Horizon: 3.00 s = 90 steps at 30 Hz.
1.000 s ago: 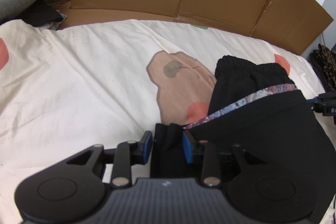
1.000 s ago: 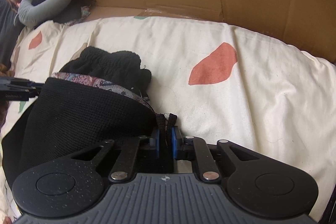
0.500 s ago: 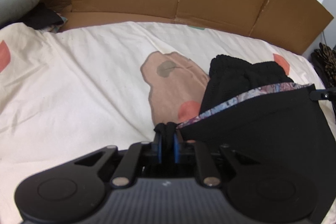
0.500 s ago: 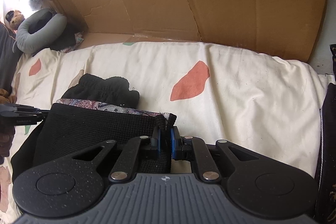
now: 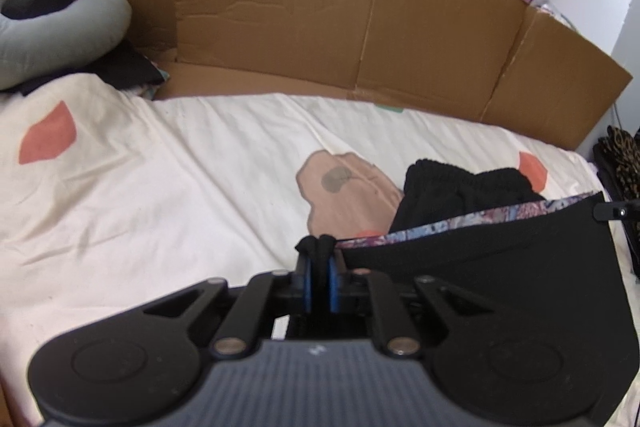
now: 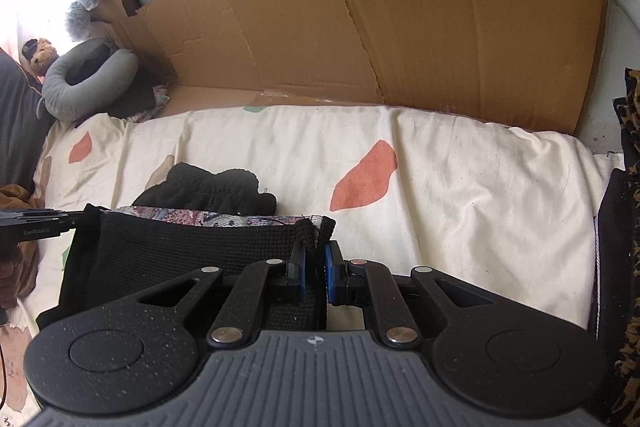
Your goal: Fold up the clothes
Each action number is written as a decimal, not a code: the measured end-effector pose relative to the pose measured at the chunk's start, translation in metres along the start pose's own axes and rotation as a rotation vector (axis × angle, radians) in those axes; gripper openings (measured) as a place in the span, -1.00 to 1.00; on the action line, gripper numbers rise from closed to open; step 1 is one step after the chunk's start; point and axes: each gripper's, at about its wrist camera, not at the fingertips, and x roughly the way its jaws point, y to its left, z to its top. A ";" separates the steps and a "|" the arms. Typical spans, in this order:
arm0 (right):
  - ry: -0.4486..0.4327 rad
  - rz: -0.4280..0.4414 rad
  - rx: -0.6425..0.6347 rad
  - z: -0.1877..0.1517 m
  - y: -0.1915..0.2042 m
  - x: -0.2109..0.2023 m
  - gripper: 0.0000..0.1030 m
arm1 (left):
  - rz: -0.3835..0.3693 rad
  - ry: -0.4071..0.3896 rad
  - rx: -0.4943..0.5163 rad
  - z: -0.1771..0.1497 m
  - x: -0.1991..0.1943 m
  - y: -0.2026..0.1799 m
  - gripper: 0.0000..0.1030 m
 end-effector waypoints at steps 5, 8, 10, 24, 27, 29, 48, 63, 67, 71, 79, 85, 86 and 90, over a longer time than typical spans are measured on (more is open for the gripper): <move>-0.013 0.005 -0.009 0.001 0.003 -0.007 -0.85 | 0.012 -0.030 0.009 -0.002 -0.009 -0.004 -0.83; -0.022 0.004 -0.012 0.001 0.004 -0.011 -0.85 | 0.010 -0.046 0.000 -0.002 -0.014 -0.003 -0.83; -0.030 0.002 -0.013 0.001 0.005 -0.014 -0.85 | 0.007 -0.061 -0.001 0.000 -0.018 -0.004 -0.83; -0.098 -0.038 0.014 0.019 -0.001 -0.026 -0.85 | -0.005 -0.137 0.060 0.036 -0.016 -0.013 -0.84; -0.096 -0.054 0.015 0.021 -0.003 -0.025 -0.85 | -0.007 -0.134 0.080 0.041 -0.007 -0.015 -0.84; -0.092 -0.066 0.021 0.020 -0.006 -0.025 -0.85 | -0.010 -0.125 0.084 0.043 0.001 -0.018 -0.84; -0.007 -0.147 0.043 0.018 -0.025 -0.008 -0.86 | -0.019 -0.033 0.108 0.055 0.061 -0.030 -0.84; 0.091 -0.178 0.097 0.010 -0.036 0.041 -0.73 | 0.021 0.037 0.038 0.048 0.087 -0.026 -0.64; 0.046 -0.188 0.060 0.016 -0.028 0.023 -0.62 | 0.019 0.018 0.055 0.048 0.065 -0.029 -0.64; -0.011 -0.140 0.011 0.023 -0.013 0.007 -0.58 | -0.012 0.001 0.068 0.044 0.047 -0.043 -0.61; -0.034 -0.027 -0.115 0.024 0.039 0.008 -0.59 | -0.073 -0.027 0.072 0.032 0.025 -0.073 -0.43; -0.006 0.009 -0.198 0.012 0.076 0.022 -0.59 | -0.110 -0.048 0.089 0.018 0.011 -0.088 -0.43; -0.005 0.012 -0.210 0.009 0.080 0.023 -0.59 | -0.118 -0.050 0.088 0.015 0.010 -0.089 -0.41; 0.016 0.000 -0.259 -0.001 0.093 0.033 -0.59 | -0.142 -0.044 0.108 0.003 0.012 -0.096 -0.31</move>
